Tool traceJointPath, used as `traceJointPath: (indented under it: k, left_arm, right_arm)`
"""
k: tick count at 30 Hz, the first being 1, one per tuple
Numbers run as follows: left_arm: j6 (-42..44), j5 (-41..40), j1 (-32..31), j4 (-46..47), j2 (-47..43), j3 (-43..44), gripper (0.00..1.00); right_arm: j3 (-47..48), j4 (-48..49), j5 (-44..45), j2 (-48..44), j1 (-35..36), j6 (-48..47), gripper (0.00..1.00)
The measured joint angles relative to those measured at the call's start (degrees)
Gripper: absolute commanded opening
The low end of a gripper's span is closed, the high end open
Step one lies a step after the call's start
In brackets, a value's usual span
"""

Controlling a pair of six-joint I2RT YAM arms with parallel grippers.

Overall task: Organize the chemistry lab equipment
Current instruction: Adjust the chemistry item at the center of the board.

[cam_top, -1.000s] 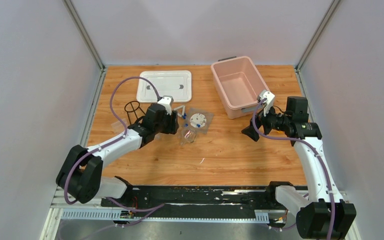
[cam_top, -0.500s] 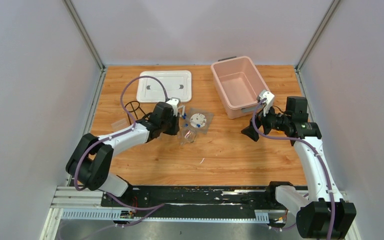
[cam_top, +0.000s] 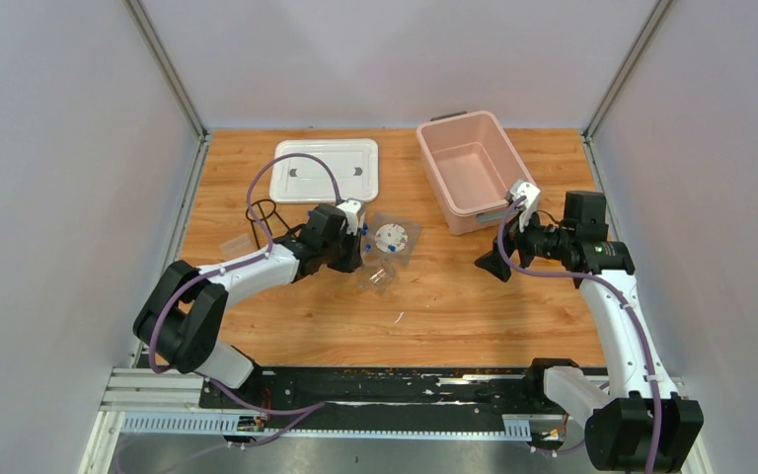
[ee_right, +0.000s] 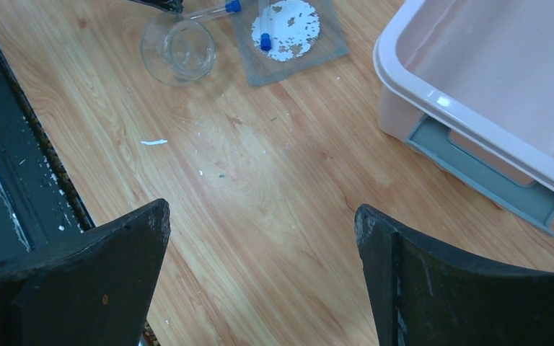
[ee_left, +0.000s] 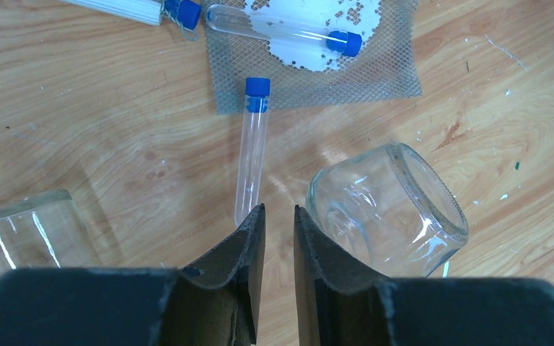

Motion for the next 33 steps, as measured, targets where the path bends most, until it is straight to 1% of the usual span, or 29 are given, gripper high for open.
traceJointPath:
  k: [11, 15, 33]
  left_arm:
    - [0.44, -2.4, -0.04, -0.63, -1.88, -0.02, 0.35]
    - [0.7, -2.36, -0.02, -0.72, -1.97, -0.02, 0.35]
    - [0.83, 3.3, -0.07, -0.28, 1.2, -0.02, 0.35]
  right_arm:
    - [-0.02, -2.16, -3.34, 0.33, 1.25, -3.28, 0.99]
    - [-0.02, -2.19, -3.63, 0.44, 2.34, -3.67, 0.99]
    - [-0.09, -2.21, -3.96, 0.55, 2.43, -4.22, 0.99]
